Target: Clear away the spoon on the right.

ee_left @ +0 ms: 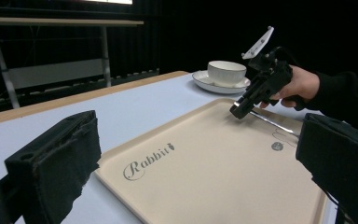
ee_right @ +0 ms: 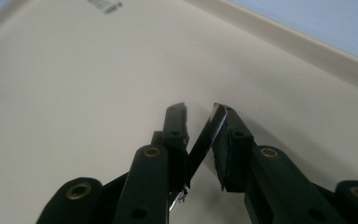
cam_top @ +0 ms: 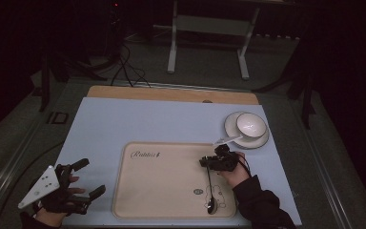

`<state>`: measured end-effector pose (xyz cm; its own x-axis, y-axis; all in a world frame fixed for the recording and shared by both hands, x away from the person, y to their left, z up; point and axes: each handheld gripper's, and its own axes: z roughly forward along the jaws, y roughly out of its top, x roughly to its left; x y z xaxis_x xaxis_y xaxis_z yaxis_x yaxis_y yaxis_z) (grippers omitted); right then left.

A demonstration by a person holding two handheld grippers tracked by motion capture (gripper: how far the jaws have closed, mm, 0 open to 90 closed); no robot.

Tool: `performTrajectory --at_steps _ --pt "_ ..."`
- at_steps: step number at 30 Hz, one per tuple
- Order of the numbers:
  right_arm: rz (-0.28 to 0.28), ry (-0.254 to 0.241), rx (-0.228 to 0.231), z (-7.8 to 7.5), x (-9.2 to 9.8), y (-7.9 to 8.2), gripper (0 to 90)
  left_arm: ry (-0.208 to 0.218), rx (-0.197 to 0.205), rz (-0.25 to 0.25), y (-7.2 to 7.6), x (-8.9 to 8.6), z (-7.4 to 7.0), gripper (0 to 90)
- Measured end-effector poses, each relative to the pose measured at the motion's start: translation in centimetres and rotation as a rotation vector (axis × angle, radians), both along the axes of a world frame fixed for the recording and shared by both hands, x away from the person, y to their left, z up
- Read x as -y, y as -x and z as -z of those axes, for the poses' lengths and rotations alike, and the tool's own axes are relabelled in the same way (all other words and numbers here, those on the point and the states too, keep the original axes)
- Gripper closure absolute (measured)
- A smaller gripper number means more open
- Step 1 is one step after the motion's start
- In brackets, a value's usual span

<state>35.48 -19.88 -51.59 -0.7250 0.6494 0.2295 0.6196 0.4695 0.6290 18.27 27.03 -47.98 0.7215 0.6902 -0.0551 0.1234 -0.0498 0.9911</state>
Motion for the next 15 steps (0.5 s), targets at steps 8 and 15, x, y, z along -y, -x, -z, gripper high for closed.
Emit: performTrajectory --at_steps 8,15 --pt "0.064 0.033 0.027 0.4 0.9 -0.4 71.8 -0.002 0.0 0.001 0.0 0.0 0.0 0.0" --pt "0.113 0.026 0.022 0.6 2.0 -1.0 69.4 -0.003 0.0 0.001 0.0 0.0 0.0 0.0"
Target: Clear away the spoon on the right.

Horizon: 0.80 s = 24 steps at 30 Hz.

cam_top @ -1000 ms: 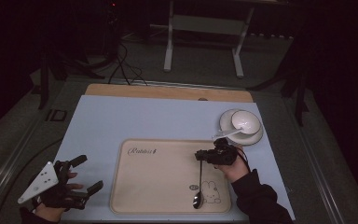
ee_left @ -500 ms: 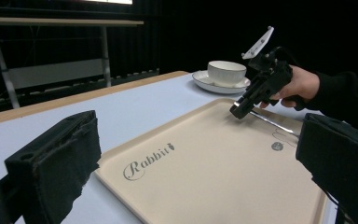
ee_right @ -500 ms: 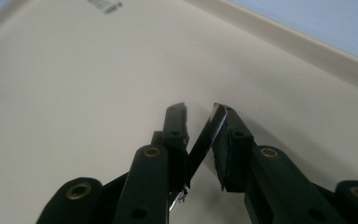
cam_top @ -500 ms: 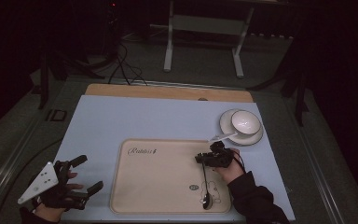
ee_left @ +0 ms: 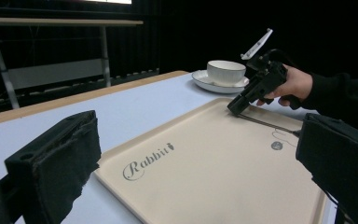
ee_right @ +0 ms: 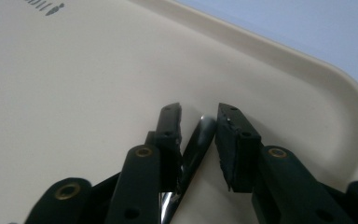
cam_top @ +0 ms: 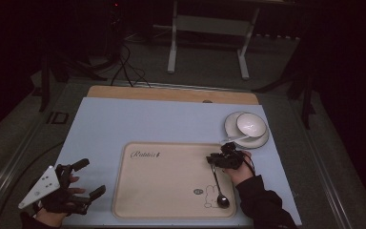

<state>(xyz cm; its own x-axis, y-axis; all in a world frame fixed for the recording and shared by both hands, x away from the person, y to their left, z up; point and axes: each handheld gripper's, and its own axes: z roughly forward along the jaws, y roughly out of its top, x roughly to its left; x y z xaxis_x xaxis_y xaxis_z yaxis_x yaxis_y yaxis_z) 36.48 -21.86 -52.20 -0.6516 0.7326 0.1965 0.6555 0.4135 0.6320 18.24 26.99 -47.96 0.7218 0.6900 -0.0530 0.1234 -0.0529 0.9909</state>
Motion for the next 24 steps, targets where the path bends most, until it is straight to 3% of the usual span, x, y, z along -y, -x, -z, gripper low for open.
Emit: performTrajectory --at_steps 3,7,9,16,24 --pt "0.017 0.003 0.007 0.0 0.2 -0.1 68.2 -0.002 0.001 0.001 0.0 0.0 0.0 0.0" --pt "0.018 -0.015 0.003 -0.3 0.3 -0.1 76.5 -0.001 0.002 0.0 0.0 0.0 0.0 0.0" --pt "-0.005 -0.003 -0.002 -0.5 -0.1 0.1 89.9 -0.003 0.003 0.002 0.0 0.0 0.0 0.0" --pt "-0.024 0.018 -0.024 0.1 -0.7 0.1 90.0 -0.004 0.004 0.003 0.0 0.0 0.0 0.0" --pt "0.004 0.015 -0.027 0.1 0.2 -0.1 90.0 -0.007 0.003 0.003 0.0 0.1 -0.1 0.0"
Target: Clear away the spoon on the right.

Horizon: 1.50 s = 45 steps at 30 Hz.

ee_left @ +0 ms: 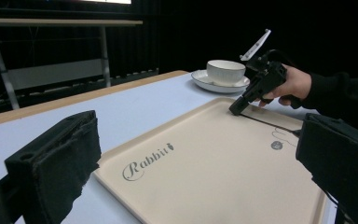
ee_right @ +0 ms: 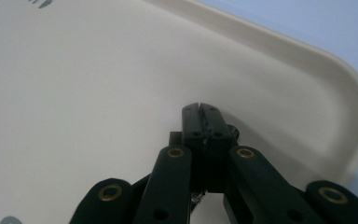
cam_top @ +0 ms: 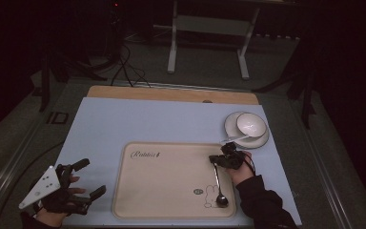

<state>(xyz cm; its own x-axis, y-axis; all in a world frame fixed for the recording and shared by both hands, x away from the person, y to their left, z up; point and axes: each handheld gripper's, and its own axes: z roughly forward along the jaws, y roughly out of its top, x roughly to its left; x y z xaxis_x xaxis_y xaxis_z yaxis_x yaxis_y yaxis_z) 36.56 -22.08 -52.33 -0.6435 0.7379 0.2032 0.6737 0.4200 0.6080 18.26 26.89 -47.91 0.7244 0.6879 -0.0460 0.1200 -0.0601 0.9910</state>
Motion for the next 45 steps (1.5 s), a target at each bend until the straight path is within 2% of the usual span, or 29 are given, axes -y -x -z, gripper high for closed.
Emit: performTrajectory --at_steps 5,9,15,19,21,25,30,36,43,45 --pt "0.04 -0.01 0.004 -0.1 1.0 0.0 89.9 -0.004 -0.001 0.003 -0.1 0.1 0.0 0.0" --pt "0.035 -0.02 0.023 -0.7 1.0 0.3 89.8 0.001 -0.004 0.004 -0.3 0.2 0.0 0.0" --pt "0.007 -0.049 0.07 -2.1 0.4 1.1 81.3 0.0 -0.003 0.005 -0.3 0.3 -0.1 0.0" --pt "-0.005 -0.08 0.099 -3.0 0.1 1.5 65.1 0.0 -0.004 0.007 -0.4 0.4 -0.1 0.0" --pt "-0.01 -0.094 0.107 -3.3 0.0 1.7 52.5 0.002 -0.003 0.01 -0.5 0.5 -0.1 0.0" --pt "0.007 -0.129 0.151 -3.7 0.1 2.0 35.3 0.001 -0.002 0.018 -0.5 0.6 0.0 0.0" --pt "0.022 -0.178 0.164 -4.2 0.6 2.1 21.5 0.005 -0.003 0.016 -0.6 0.5 0.0 0.0" --pt "0.057 -0.216 0.201 -5.1 1.7 2.8 17.3 0.007 -0.002 0.019 -0.5 0.4 0.0 0.0" --pt "0.071 -0.198 0.265 -5.9 2.9 4.1 14.8 0.011 -0.003 0.02 -0.6 0.3 0.0 0.0" --pt "0.082 -0.209 0.264 -5.9 3.3 4.4 14.8 0.011 -0.002 0.02 -0.5 0.3 0.0 0.0"
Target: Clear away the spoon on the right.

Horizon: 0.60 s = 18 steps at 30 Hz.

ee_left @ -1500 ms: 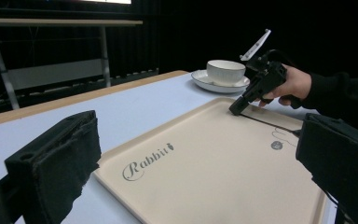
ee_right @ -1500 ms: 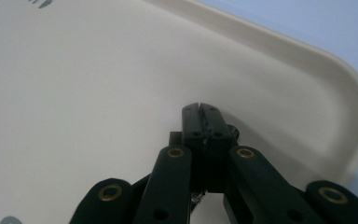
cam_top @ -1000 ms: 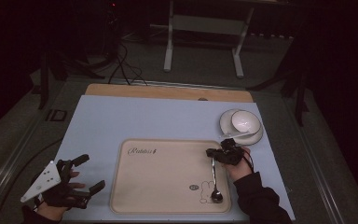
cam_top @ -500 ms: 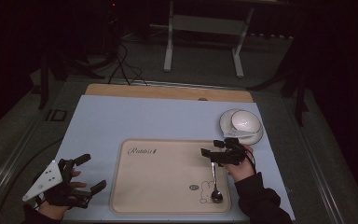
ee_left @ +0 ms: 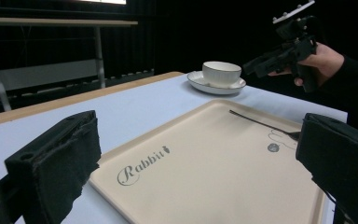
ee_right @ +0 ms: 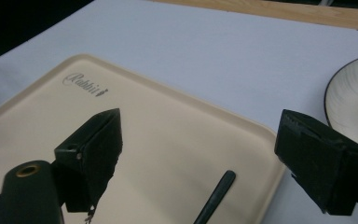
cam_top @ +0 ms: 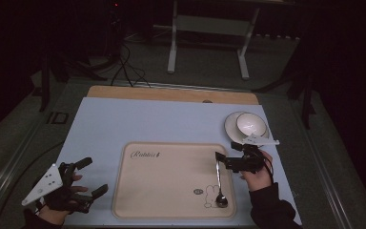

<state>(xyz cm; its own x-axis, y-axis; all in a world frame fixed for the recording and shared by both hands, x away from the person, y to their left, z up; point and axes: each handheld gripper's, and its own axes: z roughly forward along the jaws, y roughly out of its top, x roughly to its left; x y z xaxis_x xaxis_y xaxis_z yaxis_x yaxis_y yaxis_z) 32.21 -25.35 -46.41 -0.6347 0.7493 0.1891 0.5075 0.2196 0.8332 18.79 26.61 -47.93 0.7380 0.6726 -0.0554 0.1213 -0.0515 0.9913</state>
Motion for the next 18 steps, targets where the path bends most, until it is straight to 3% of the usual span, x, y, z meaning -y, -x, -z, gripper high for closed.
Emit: performTrajectory --at_steps 18 --pt "0.043 -0.006 0.015 1.5 3.2 2.8 15.1 -0.002 0.001 0.0 0.0 0.0 0.0 0.0"
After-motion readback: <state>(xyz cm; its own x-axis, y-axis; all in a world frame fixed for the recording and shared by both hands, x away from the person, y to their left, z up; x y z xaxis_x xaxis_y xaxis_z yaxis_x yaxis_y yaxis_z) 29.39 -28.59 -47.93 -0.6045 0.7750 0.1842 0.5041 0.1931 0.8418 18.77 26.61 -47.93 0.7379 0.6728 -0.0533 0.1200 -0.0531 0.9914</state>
